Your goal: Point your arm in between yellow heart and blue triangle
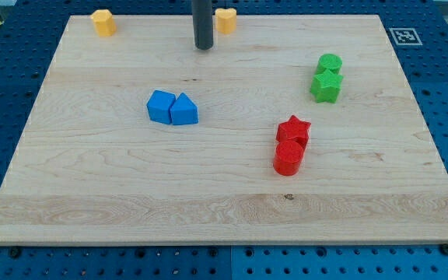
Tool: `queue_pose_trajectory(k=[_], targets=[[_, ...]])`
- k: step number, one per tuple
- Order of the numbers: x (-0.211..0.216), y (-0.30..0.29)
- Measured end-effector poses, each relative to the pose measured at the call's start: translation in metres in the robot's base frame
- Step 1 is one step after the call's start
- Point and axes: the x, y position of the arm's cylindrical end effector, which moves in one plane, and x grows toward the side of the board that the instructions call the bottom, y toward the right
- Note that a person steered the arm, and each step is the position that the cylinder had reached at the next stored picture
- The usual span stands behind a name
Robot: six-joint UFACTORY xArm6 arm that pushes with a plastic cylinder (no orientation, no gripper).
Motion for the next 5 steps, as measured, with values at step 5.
queue_pose_trajectory(k=[5], targets=[[0.029, 0.000]])
